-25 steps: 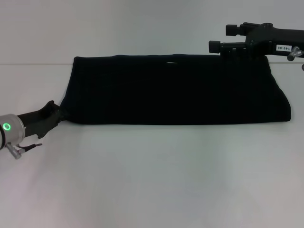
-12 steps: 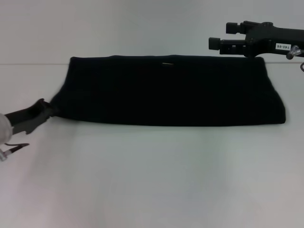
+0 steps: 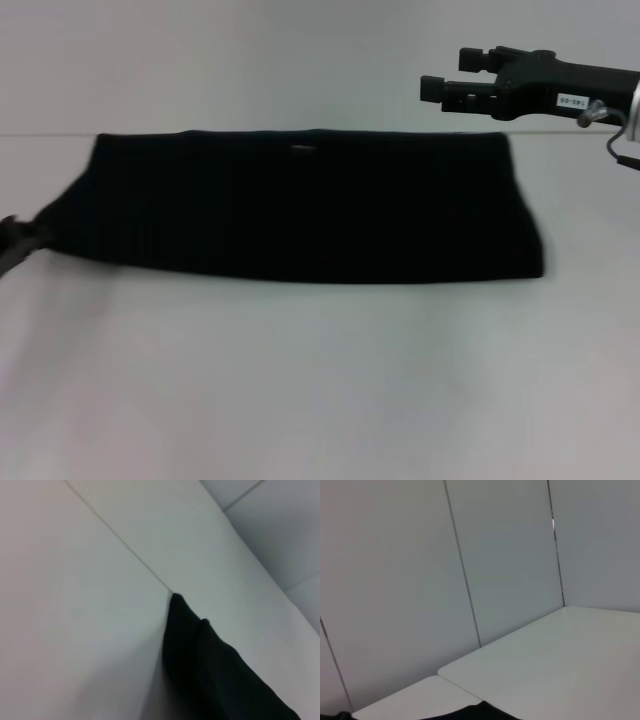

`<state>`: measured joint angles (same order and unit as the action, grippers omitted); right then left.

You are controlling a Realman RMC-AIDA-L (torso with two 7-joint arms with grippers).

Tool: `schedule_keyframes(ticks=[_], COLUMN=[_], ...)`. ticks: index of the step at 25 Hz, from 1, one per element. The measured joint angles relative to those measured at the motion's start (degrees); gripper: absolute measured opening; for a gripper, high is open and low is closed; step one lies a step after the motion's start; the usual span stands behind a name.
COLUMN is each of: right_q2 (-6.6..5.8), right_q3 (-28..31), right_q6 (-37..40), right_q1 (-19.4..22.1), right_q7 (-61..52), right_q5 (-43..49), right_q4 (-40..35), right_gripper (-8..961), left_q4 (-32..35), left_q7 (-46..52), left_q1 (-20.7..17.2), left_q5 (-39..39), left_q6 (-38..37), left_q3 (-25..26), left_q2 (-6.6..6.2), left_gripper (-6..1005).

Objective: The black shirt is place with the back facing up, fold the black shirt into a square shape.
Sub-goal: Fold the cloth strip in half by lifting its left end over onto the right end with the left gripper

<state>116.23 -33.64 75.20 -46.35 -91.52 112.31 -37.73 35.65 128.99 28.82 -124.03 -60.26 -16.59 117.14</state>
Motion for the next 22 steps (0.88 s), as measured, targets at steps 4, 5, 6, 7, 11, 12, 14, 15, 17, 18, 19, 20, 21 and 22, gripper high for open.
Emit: schedule_keyframes(ticks=[4, 5, 6, 7, 11, 12, 14, 15, 17, 18, 19, 20, 21, 22], right_q2=[1.09, 1.24, 1.40, 1.50, 1.65, 1.67, 1.61, 1.54, 1.33, 1.21, 1.14, 1.06, 0.96, 0.84], right_q3=[-0.3, -0.3, -0.3, -0.3, -0.3, -0.4, -0.4, -0.4, -0.2, -0.1, 0.0, 0.0, 0.0, 0.0], right_q6=[-1.6, -2.1, -2.2, -2.4, -2.6, -2.6, -2.6, -2.6, -2.6, -2.5, -2.4, -2.4, -2.4, -2.3], right_q1=[-0.6, -0.8, -1.0, -1.2, -1.6, -1.6, -1.7, -1.6, -1.4, -1.2, -1.0, -0.7, -0.4, -0.1], right_q7=[0.0, 0.2, 0.3, 0.4, 0.4, 0.4, 0.4, 0.4, 0.4, 0.4, 0.4, 0.4, 0.5, 0.7], right_q5=[0.0, 0.0, 0.0, 0.0, 0.0, 0.0, 0.0, 0.0, 0.0, 0.0, -0.2, -0.3, -0.4, -0.5], right_q4=[0.1, 0.2, 0.3, 0.4, 0.4, 0.5, 0.5, 0.5, 0.5, 0.5, 0.5, 0.5, 0.5, 0.4], right_gripper=[924, 924, 925, 925, 925, 925, 925, 924, 924, 924, 924, 924, 924, 924], left_q4=[3.3, 3.8, 4.3, 4.9, 6.2, 6.4, 6.4, 6.4, 6.3, 6.1, 5.9, 5.5, 5.0, 4.2], left_q7=[-0.1, -0.1, -0.2, -0.3, -0.5, -0.4, -0.2, -0.2, 0.1, 0.3, 0.5, 0.9, 1.1, 1.4], left_q1=[-3.2, -3.7, -4.1, -4.4, -4.6, -4.4, -3.9, -3.4, -2.5, -2.0, -1.4, -0.7, -0.2, 0.6], left_q5=[-0.8, -1.5, -2.2, -3.2, -6.1, -6.4, -6.7, -6.9, -7.2, -7.2, -7.3, -7.3, -7.3, -7.1], left_q6=[-2.5, -3.1, -3.8, -4.8, -6.8, -6.9, -7.1, -7.3, -8.2, -8.8, -9.6, -10.5, -11.0, -11.9], left_q3=[1.2, 1.9, 2.6, 3.7, 5.7, 5.7, 5.7, 5.6, 5.5, 5.4, 5.3, 5.2, 5.2, 5.2], left_q2=[-0.74, -0.93, -1.13, -1.35, -1.96, -2.02, -2.22, -2.39, -2.67, -2.79, -2.91, -3.08, -3.20, -3.41], left_gripper=[21, 21, 21, 21, 21, 21, 21, 21, 21, 21, 20, 20, 20, 21])
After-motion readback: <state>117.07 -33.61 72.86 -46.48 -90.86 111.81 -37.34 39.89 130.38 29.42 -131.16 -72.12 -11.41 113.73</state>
